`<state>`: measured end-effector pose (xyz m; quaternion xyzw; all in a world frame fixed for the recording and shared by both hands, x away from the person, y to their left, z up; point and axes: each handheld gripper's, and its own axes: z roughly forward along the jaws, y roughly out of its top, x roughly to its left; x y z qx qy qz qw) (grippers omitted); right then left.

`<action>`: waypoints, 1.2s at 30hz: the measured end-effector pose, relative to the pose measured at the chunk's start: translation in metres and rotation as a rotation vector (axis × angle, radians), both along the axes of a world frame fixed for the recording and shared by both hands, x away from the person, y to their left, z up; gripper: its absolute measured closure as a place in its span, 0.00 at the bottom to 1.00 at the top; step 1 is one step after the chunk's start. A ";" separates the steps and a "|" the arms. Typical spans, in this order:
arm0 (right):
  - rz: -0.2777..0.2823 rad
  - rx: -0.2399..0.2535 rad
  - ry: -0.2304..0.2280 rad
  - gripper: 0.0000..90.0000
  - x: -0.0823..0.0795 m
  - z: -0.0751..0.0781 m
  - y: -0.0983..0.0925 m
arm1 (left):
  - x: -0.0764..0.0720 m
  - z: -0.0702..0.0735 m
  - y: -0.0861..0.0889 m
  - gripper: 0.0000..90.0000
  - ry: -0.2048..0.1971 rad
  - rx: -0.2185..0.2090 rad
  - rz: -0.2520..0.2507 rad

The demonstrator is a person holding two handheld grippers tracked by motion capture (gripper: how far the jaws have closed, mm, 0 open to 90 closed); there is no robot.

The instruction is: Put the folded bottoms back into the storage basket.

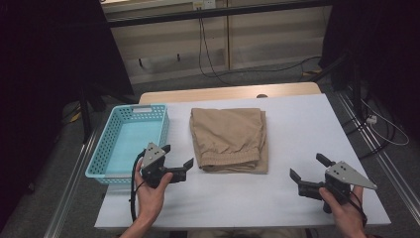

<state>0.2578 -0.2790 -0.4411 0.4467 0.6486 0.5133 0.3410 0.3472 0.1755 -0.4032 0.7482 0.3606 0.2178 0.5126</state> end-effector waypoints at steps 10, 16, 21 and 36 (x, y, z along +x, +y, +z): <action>0.002 -0.003 0.004 0.01 0.001 0.000 0.000 | 0.019 0.009 -0.007 0.07 0.020 -0.004 -0.018; 0.007 -0.001 0.007 0.01 0.002 -0.001 0.001 | 0.031 0.009 -0.009 0.09 0.039 -0.008 -0.020; 0.010 0.001 0.007 0.01 0.002 -0.001 0.001 | 0.044 0.014 -0.013 0.07 0.033 -0.012 -0.036; 0.014 -0.003 0.010 0.01 0.003 -0.001 0.002 | 0.077 0.020 -0.029 0.10 0.139 0.037 -0.030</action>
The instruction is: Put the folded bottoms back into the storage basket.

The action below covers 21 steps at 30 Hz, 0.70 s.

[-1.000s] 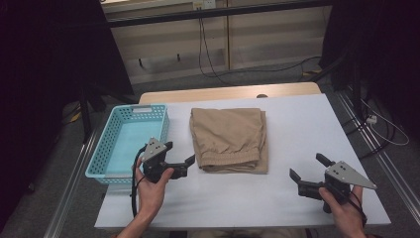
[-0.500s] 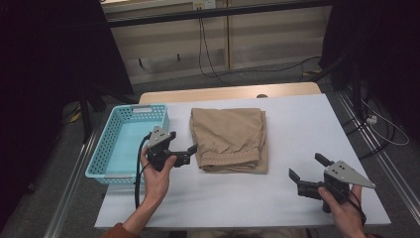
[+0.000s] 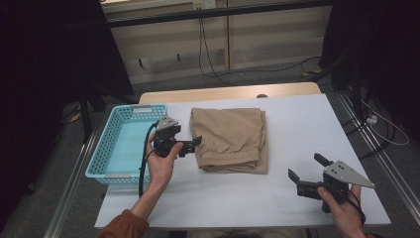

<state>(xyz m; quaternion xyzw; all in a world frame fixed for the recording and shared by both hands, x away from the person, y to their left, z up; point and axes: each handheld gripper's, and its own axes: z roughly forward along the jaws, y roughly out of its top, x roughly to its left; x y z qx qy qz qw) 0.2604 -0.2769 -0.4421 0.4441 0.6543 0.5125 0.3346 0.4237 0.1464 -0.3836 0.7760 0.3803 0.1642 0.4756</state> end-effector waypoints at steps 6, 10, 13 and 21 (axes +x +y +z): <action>0.006 0.001 0.001 0.01 0.000 0.000 0.000 | 0.016 -0.002 -0.007 0.09 0.013 -0.025 0.006; 0.009 0.001 0.003 0.01 0.000 0.000 0.000 | 0.026 -0.002 -0.015 0.08 0.036 -0.018 0.021; 0.011 0.002 0.003 0.01 0.000 0.000 0.000 | 0.030 -0.002 -0.019 0.08 0.045 -0.006 0.037; 0.017 0.003 0.006 0.01 0.000 0.000 0.001 | 0.053 -0.005 -0.027 0.08 0.112 0.027 0.037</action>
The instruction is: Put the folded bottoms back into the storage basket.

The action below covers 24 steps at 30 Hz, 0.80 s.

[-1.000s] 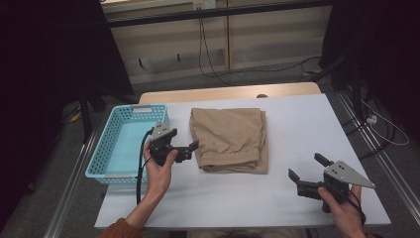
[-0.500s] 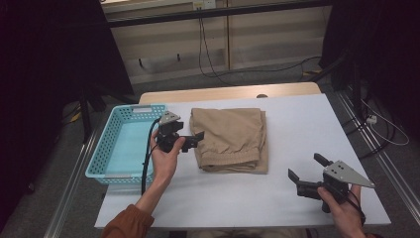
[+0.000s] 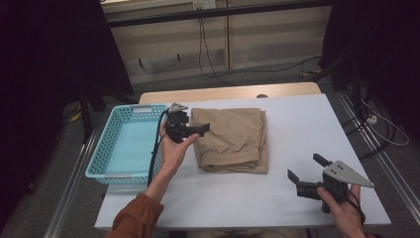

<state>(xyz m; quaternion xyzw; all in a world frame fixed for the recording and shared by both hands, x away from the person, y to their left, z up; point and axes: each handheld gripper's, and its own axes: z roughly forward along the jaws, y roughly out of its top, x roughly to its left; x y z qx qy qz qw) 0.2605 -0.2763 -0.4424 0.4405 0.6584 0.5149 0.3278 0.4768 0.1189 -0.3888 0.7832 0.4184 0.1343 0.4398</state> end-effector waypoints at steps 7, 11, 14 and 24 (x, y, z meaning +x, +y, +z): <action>0.005 0.002 0.007 0.01 0.000 0.000 0.000 | 0.019 -0.001 -0.005 0.11 0.010 0.002 0.054; 0.009 0.003 0.006 0.01 0.000 0.000 0.001 | 0.032 -0.002 -0.008 0.14 0.102 0.001 0.056; 0.010 0.004 0.008 0.01 0.000 -0.001 0.000 | 0.043 -0.006 -0.008 0.15 0.064 0.017 0.077; 0.017 0.006 0.008 0.02 0.001 -0.001 0.001 | 0.067 -0.027 0.000 0.20 0.135 0.045 0.147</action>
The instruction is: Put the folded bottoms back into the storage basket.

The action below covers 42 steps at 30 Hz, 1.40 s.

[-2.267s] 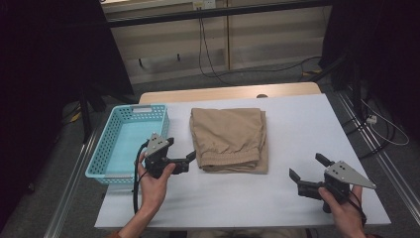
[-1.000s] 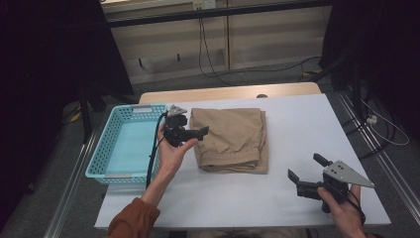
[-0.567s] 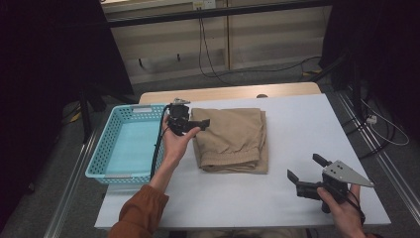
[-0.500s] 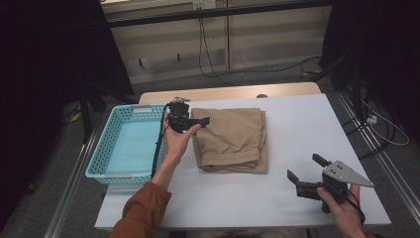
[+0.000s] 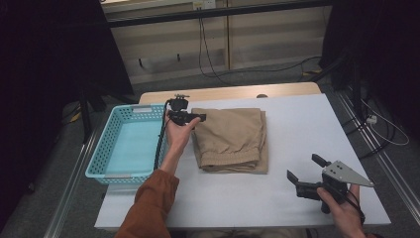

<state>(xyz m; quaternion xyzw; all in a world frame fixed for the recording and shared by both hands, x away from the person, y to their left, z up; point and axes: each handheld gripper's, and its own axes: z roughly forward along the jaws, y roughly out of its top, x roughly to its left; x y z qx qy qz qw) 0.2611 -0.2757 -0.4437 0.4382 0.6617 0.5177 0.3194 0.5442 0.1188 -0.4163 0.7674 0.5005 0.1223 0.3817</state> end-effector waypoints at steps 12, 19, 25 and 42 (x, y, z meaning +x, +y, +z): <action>0.010 0.000 0.009 0.02 0.000 -0.001 0.001 | 0.021 -0.024 0.007 0.45 0.038 -0.008 0.039; 0.017 -0.001 0.010 0.02 0.000 -0.001 0.002 | 0.025 -0.035 0.009 0.39 0.068 0.013 0.064; 0.018 -0.001 0.011 0.02 0.000 -0.001 0.002 | 0.026 -0.040 0.007 0.40 0.066 0.035 0.049; 0.021 -0.011 0.014 0.02 0.000 -0.001 0.002 | 0.025 -0.043 0.003 0.61 0.127 -0.116 0.006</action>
